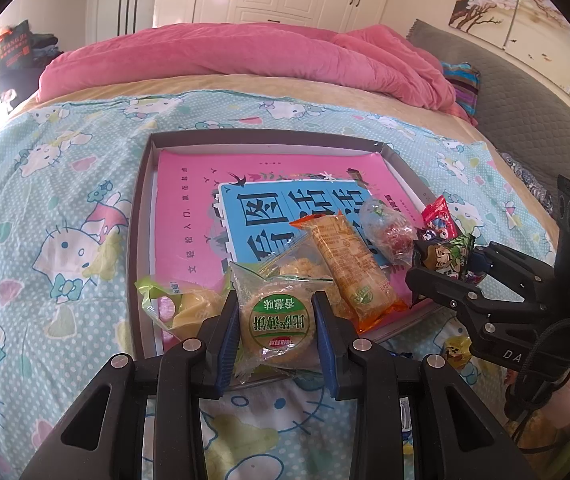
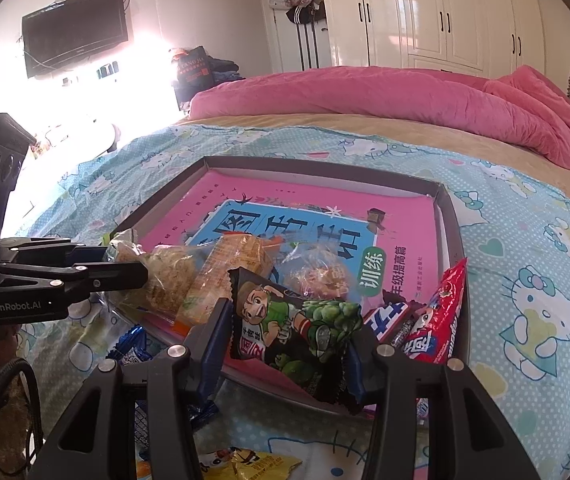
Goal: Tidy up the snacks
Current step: 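Lower the cake into the tray with left tool while right tool lowers the cartoon bag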
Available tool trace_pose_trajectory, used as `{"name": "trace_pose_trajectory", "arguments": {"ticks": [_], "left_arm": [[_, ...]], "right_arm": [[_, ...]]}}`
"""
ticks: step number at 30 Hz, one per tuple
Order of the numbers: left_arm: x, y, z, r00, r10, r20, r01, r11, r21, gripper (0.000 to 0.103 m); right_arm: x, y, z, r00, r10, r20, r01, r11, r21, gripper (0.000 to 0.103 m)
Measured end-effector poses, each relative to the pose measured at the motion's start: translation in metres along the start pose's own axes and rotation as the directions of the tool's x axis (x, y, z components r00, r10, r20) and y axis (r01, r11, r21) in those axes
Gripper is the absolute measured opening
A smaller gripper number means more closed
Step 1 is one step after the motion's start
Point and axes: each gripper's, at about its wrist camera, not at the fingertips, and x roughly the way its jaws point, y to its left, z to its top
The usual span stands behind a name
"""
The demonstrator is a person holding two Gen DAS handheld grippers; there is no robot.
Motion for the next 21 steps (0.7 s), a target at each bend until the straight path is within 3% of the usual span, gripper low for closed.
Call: {"name": "trace_pose_trajectory", "arguments": {"ticks": [21], "left_arm": [[-0.0014, 0.0031, 0.0011, 1.0, 0.008, 0.001, -0.008, 1.0, -0.005, 0.036]], "right_arm": [[0.002, 0.0012, -0.001, 1.0, -0.03, -0.011, 0.03, 1.0, -0.008, 0.051]]}}
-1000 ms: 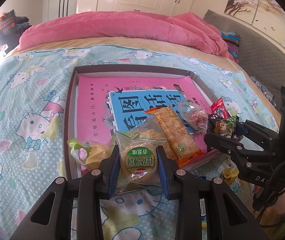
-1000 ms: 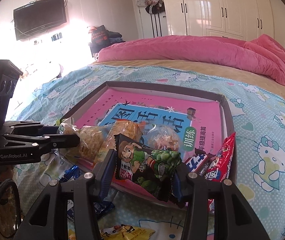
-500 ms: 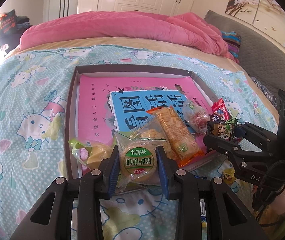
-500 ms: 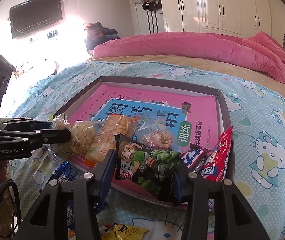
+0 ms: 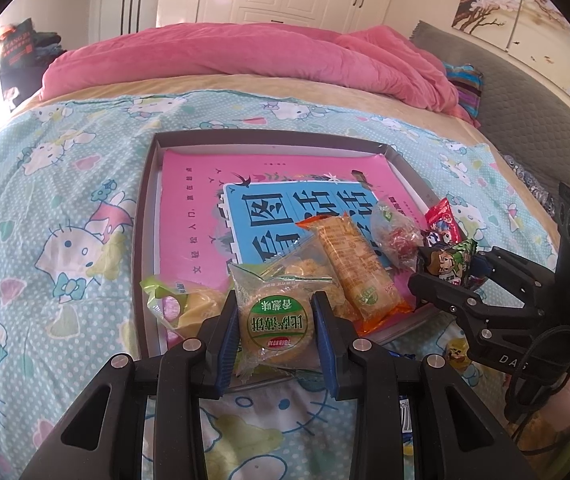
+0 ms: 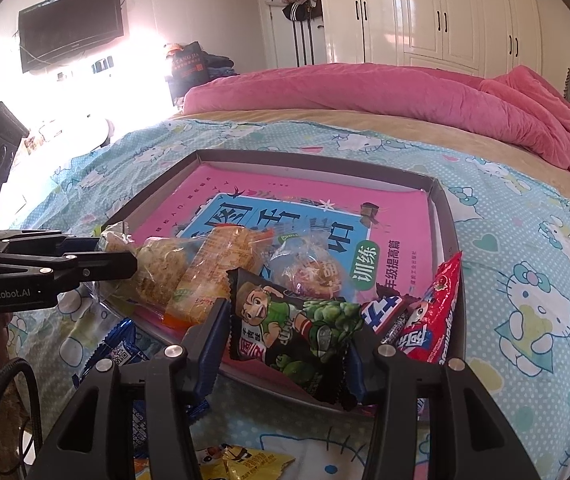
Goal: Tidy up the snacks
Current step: 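Lower the cake into the tray with left tool while right tool lowers the cartoon bag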
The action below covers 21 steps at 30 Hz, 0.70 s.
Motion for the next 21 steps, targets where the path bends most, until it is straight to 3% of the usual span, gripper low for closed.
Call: {"name": "trace_pose_trajectory", "arguments": {"ticks": [21], "left_arm": [[-0.004, 0.007, 0.003, 1.0, 0.021, 0.02, -0.02, 0.999, -0.027, 0.036]], "right_arm": [[-0.014, 0.002, -0.002, 1.0, 0.01, 0.026, -0.009, 1.0, -0.009, 0.055]]}}
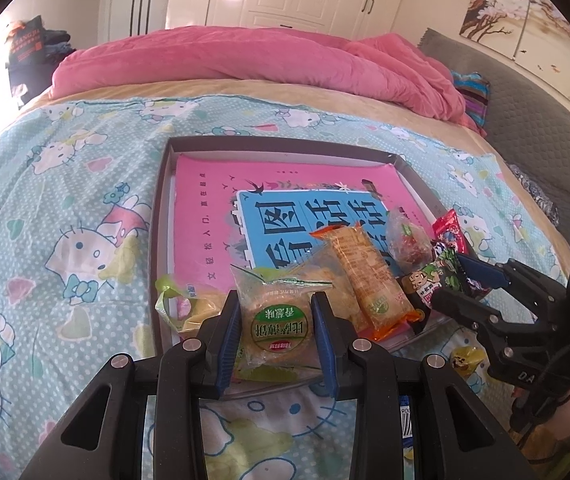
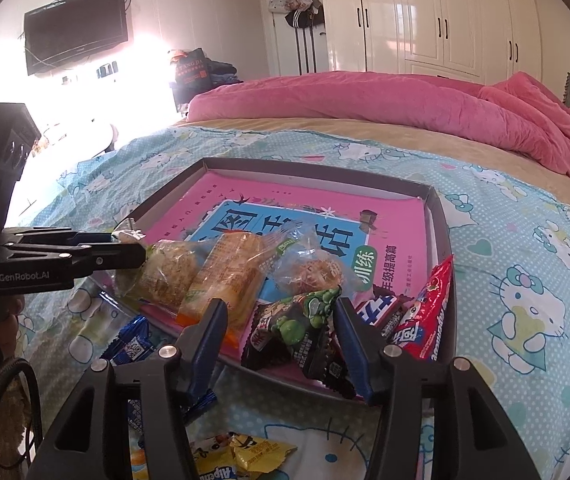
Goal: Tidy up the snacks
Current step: 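Lower the cake into the tray with left tool while right tool lowers the cartoon bag, then open both tools to release the snacks and pull back toward the remaining snacks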
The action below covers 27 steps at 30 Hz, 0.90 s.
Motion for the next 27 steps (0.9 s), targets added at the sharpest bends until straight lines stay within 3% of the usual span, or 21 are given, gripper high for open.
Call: {"name": "trace_pose_trajectory", "arguments": {"ticks": [17, 22, 27], "left_arm": [[-0.004, 0.004, 0.001, 1.0, 0.025, 0.018, -0.025, 0.999, -0.024, 0.037], [-0.007, 0.004, 0.002, 0.999, 0.039, 0.033, -0.039, 0.999, -0.022, 0.046], [-0.009, 0.008, 0.004, 0.998, 0.041, 0.038, -0.04, 0.999, -0.035, 0.048]], "right_arm": [[-0.007, 0.002, -0.001, 1.0, -0.007, 0.02, 0.007, 1.0, -0.009, 0.057], [-0.011, 0.003, 0.001, 0.999, -0.01, 0.031, 0.011, 1.0, -0.02, 0.058], [-0.013, 0.005, 0.001, 0.999, -0.016, 0.037, 0.017, 0.999, -0.033, 0.059]]}}
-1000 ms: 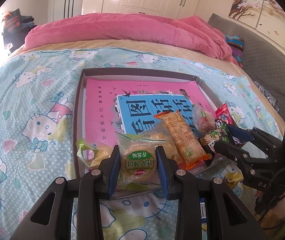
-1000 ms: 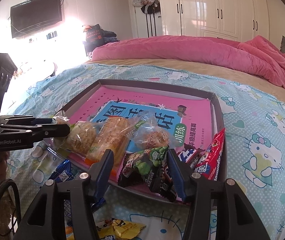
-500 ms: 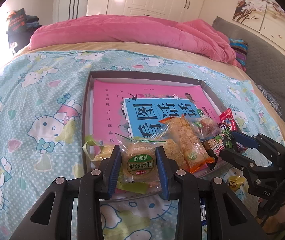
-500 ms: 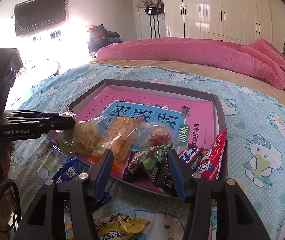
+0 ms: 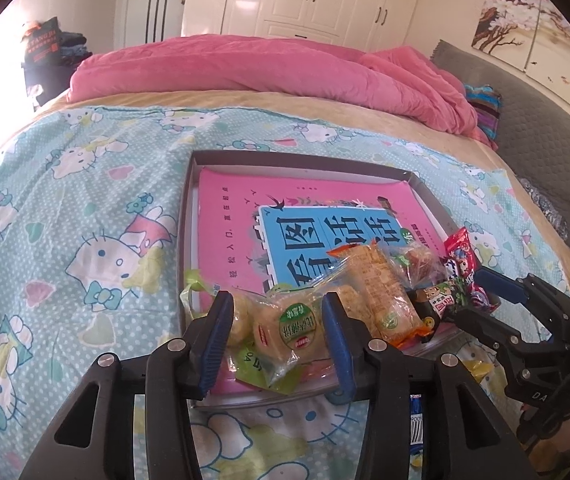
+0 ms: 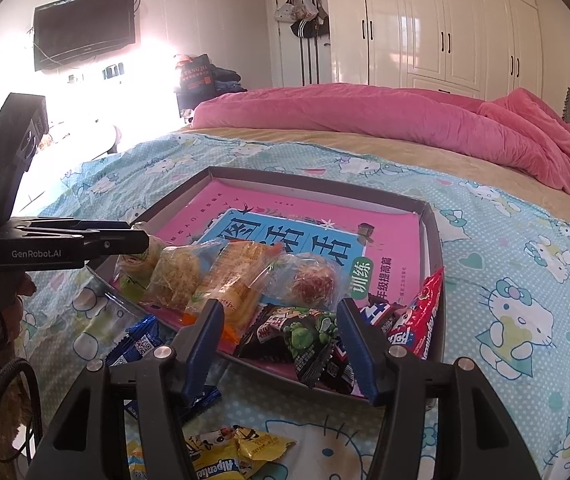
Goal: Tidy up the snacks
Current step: 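Open both tools to release the snacks and pull back toward the remaining snacks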
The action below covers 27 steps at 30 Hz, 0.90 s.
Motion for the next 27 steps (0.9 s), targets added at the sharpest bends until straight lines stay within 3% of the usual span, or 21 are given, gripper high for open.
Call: {"name": "trace_pose_trajectory", "arguments": {"ticks": [7, 27], "left_arm": [[-0.005, 0.003, 0.002, 1.0, 0.006, 0.02, -0.006, 1.0, -0.016, 0.06], [-0.018, 0.001, 0.003, 0.999, -0.003, 0.037, 0.004, 1.0, -0.02, 0.072]], "right_arm": [[-0.006, 0.0, 0.001, 0.999, -0.029, 0.025, 0.03, 1.0, -0.002, 0.064], [-0.028, -0.005, 0.005, 0.994, -0.056, 0.089, 0.054, 0.998, 0.029, 0.074]]}}
